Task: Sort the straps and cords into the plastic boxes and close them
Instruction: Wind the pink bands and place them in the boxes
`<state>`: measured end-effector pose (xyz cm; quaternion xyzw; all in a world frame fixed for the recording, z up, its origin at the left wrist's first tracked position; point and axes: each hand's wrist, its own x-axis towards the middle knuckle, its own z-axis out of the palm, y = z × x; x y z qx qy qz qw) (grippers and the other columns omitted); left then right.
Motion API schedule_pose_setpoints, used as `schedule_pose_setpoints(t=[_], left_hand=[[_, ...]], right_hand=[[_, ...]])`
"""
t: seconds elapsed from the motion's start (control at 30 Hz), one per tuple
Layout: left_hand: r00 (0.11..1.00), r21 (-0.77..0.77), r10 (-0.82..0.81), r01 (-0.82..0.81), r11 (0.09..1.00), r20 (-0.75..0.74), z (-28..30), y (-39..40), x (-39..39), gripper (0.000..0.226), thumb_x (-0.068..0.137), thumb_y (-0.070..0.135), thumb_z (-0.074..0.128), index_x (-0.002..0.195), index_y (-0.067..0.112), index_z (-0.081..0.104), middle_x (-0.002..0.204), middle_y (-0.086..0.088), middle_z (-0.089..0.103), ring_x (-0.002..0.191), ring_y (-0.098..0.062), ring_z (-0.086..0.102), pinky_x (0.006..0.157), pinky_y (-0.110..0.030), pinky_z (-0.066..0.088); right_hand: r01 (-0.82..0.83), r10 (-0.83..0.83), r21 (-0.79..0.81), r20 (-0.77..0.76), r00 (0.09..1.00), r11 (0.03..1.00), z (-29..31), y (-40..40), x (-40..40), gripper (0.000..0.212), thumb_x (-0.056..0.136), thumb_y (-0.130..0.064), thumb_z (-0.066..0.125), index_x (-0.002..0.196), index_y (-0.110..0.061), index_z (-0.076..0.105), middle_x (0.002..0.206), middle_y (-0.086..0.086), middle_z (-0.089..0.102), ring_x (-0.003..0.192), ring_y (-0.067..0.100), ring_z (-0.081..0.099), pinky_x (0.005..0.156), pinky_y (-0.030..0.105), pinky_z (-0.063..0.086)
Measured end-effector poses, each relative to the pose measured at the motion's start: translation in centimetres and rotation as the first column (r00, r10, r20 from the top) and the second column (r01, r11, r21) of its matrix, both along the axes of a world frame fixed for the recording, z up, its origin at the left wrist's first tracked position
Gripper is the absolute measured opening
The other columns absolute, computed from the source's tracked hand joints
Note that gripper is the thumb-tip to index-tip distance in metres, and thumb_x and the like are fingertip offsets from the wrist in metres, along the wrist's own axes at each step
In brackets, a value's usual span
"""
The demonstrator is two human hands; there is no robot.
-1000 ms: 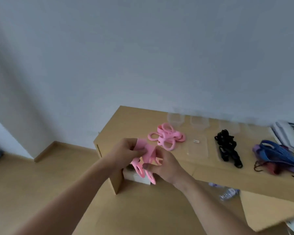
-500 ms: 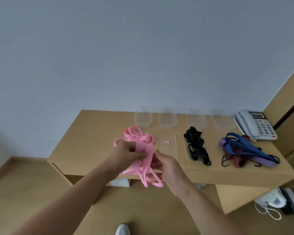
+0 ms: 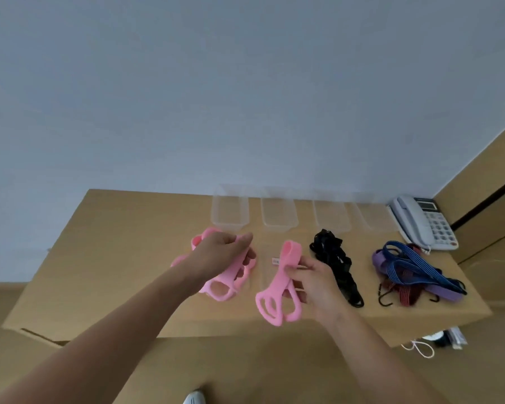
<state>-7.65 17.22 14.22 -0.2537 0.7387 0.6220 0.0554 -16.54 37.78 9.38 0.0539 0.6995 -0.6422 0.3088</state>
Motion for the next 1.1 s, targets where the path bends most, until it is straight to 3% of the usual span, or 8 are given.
schedule_pose_setpoints(t=[0.2,0.37,0.5,0.6,0.7,0.83,1.03,1.1], left_hand=[[0.998,0.149,-0.004,0.012,0.989,-0.057,0.3,-2.9,-2.8,0.058,0.103,0.046,0.050,0.065,0.006,0.072,0.059,-0.009,0.061,0.055,-0.023,0.053,0.057,-0.025,0.045],[0.997,0.151,-0.040,0.050,0.987,-0.070,-0.2,-3.9,-4.6,0.055,0.102,0.038,0.053,0.061,0.004,0.068,0.057,-0.012,0.055,0.051,-0.024,0.047,0.054,-0.026,0.042],[0.994,0.152,-0.046,0.061,0.987,-0.101,-0.2,-3.5,-5.7,0.050,0.102,0.031,0.054,0.064,0.000,0.065,0.055,-0.010,0.055,0.046,-0.020,0.042,0.047,-0.024,0.037],[0.993,0.146,-0.022,0.039,0.989,-0.112,0.3,-2.8,-6.7,0.051,0.100,0.027,0.056,0.054,0.006,0.061,0.053,-0.009,0.052,0.044,-0.019,0.038,0.045,-0.024,0.034],[0.996,0.155,-0.004,0.018,0.988,-0.089,0.9,-1.5,-8.0,0.053,0.097,0.026,0.057,0.046,0.012,0.055,0.053,-0.011,0.043,0.044,-0.020,0.032,0.046,-0.026,0.026],[0.996,0.209,0.001,0.018,0.978,-0.093,1.8,0.8,-9.8,0.055,0.097,0.021,0.055,0.043,0.016,0.052,0.047,-0.006,0.041,0.040,-0.016,0.029,0.044,-0.024,0.021],[0.996,0.094,-0.053,0.060,0.994,-0.078,2.7,3.3,-11.1,0.046,0.098,0.024,0.056,0.055,0.008,0.056,0.049,-0.004,0.041,0.041,-0.015,0.033,0.043,-0.022,0.027],[0.996,-0.017,-0.071,0.070,0.997,-0.059,2.4,3.4,-11.2,0.040,0.100,0.030,0.057,0.068,0.007,0.061,0.057,-0.004,0.045,0.047,-0.015,0.039,0.048,-0.023,0.034]], right_hand=[[0.124,-0.119,-0.015,0.205,0.972,0.992,-1.9,-2.3,-6.0,0.018,0.098,0.003,0.055,0.115,0.004,0.061,0.087,0.020,0.076,0.078,0.031,0.076,0.060,0.039,0.061],[0.183,-0.186,0.034,0.252,0.950,0.983,-4.6,-4.0,-9.1,0.027,0.097,0.004,0.056,0.123,0.011,0.057,0.114,0.028,0.066,0.101,0.038,0.067,0.084,0.046,0.055],[-0.017,0.018,0.448,0.001,1.000,0.894,-5.4,-5.1,-10.5,0.026,0.095,-0.011,0.063,0.118,0.002,0.063,0.113,0.020,0.068,0.100,0.033,0.067,0.094,0.046,0.054],[-0.017,0.268,0.689,-0.259,0.928,0.724,-4.0,-4.8,-10.8,0.015,0.090,-0.014,0.062,0.104,-0.011,0.068,0.097,0.004,0.070,0.076,0.016,0.062,0.070,0.033,0.053],[-0.222,0.342,0.377,-0.288,0.895,0.899,-2.6,-3.7,-10.1,0.040,0.086,-0.010,0.067,0.120,-0.030,0.063,0.121,-0.008,0.063,0.097,0.006,0.061,0.081,0.023,0.050],[-0.591,0.611,0.159,-0.278,0.741,0.790,-0.7,-3.5,-8.8,0.039,0.076,-0.024,0.075,0.108,-0.043,0.065,0.119,-0.020,0.067,0.118,0.003,0.059,0.094,0.018,0.048],[-0.387,0.442,0.215,-0.376,0.815,0.897,-0.5,-2.3,-8.4,0.016,0.090,-0.033,0.062,0.079,-0.025,0.069,0.075,0.002,0.067,0.071,0.018,0.064,0.077,0.043,0.056],[-0.276,0.287,0.079,-0.277,0.917,0.958,-0.1,-1.7,-8.7,0.018,0.096,-0.023,0.061,0.087,-0.014,0.073,0.086,0.017,0.071,0.075,0.033,0.070,0.077,0.052,0.061]])
